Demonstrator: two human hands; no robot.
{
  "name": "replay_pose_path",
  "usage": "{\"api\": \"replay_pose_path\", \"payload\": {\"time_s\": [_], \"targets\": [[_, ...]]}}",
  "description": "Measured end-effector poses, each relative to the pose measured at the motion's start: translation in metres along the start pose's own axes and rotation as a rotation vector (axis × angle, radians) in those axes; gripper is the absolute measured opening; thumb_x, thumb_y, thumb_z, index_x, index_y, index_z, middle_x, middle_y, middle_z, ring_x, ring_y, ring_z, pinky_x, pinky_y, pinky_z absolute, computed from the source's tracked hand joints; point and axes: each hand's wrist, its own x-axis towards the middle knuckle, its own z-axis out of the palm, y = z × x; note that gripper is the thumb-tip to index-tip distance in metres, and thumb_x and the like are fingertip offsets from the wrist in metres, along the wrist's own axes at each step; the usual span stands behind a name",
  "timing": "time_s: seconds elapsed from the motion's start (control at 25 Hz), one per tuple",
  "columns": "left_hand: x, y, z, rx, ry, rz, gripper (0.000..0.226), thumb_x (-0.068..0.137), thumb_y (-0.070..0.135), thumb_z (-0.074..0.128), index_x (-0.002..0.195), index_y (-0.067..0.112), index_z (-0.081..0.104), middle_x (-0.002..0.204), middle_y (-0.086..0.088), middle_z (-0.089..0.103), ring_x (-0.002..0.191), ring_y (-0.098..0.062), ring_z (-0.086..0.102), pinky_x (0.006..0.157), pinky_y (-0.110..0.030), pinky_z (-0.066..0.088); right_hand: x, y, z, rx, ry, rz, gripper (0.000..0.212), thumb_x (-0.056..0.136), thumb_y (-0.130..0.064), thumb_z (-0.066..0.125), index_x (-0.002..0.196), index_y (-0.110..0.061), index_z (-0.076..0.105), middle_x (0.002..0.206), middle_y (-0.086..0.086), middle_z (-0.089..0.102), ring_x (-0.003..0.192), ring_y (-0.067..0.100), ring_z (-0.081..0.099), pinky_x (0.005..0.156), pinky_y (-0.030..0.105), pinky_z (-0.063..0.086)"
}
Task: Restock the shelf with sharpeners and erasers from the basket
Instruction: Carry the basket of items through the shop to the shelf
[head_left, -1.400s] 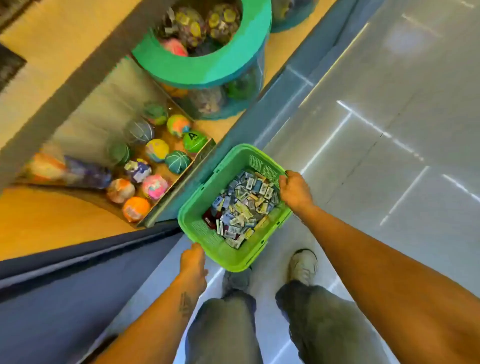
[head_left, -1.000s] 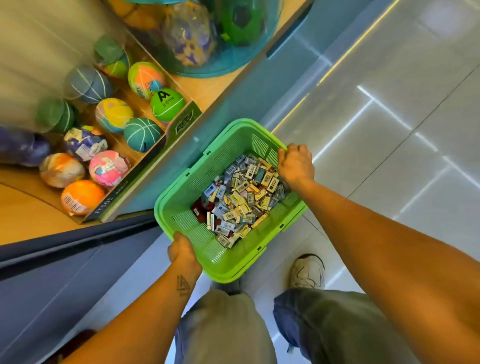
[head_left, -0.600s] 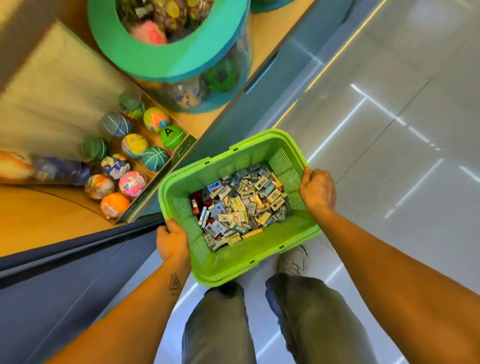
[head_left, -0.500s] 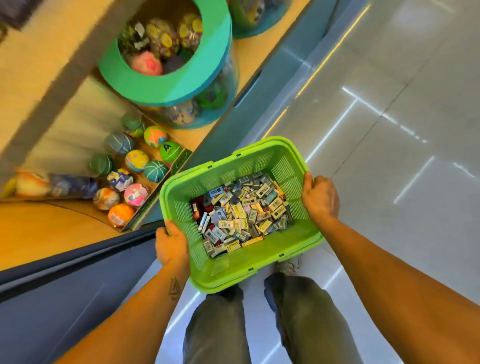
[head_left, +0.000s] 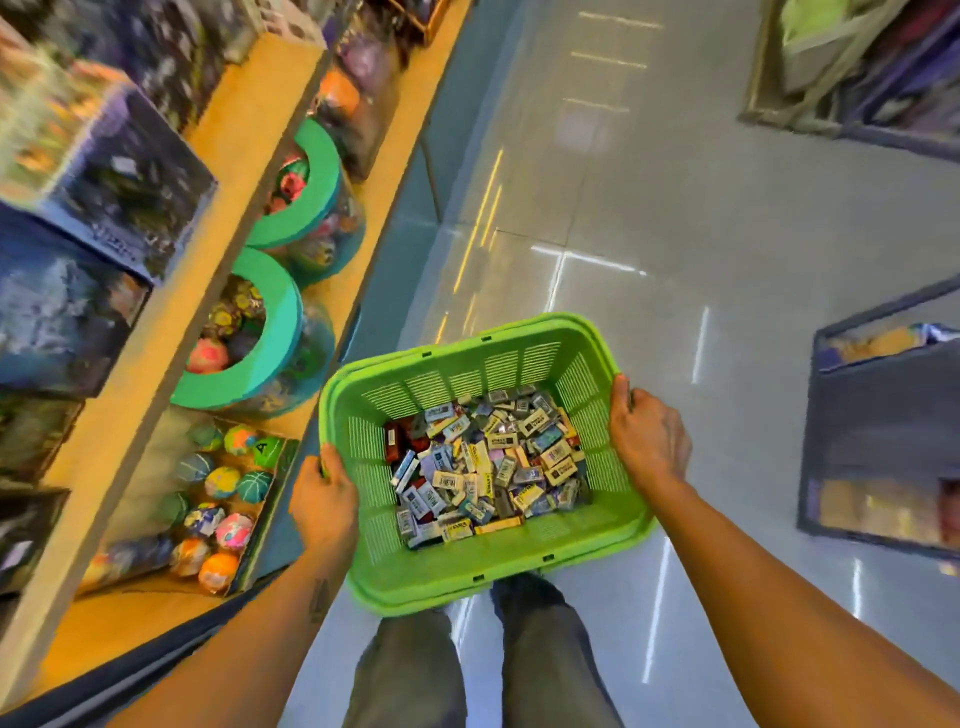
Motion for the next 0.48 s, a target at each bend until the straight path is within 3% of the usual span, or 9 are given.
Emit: {"api": "replay_pose_path", "payload": {"time_s": [0.12,0.2,0.32,0.48], "targets": [[-0.006,0.036,-0.012,0.042,-0.091,0.199,0.049,0.106,0.037,0.032,0.079,-0.001,0.049,0.074,-0.021,0.052,0.074,-0.04,0.054,0.063,-0.04,0.031,-0.035,0.022,-0.046,0.059,0.088,0.076,0.063,0.102,-0.057,0.022,0.084,-0.011,0.062,0.079,0.016,0.061,0.07,0.031,0.051,0.064,0.034,0.038],[-0.009,0.056,-0.02,0.084,-0.146,0.326,0.049,0.106,0.038,0.032,0.078,0.002,0.049,0.069,-0.014,0.05,0.07,-0.036,0.052,0.061,-0.039,0.032,-0.059,0.034,-0.067,0.084,0.138,0.134,0.061,0.103,-0.055,0.023,0.081,-0.012,0.06,0.075,0.013,0.055,0.068,0.029,0.047,0.064,0.034,0.036],[-0.021,0.086,-0.035,0.111,-0.242,0.527,0.048,0.106,0.038,0.034,0.074,0.004,0.046,0.064,-0.011,0.049,0.065,-0.035,0.051,0.059,-0.039,0.034,-0.105,0.059,-0.092,0.14,0.223,0.245,0.063,0.103,-0.053,0.024,0.086,-0.008,0.064,0.079,0.017,0.057,0.071,0.029,0.046,0.065,0.035,0.035],[-0.054,0.128,-0.039,0.148,-0.367,0.724,0.05,0.106,0.039,0.035,0.07,0.005,0.044,0.062,-0.011,0.047,0.063,-0.034,0.048,0.056,-0.039,0.029,-0.175,0.096,-0.106,0.243,0.34,0.438,0.064,0.102,-0.055,0.025,0.084,-0.008,0.065,0.092,0.025,0.067,0.083,0.038,0.06,0.068,0.038,0.04]]}}
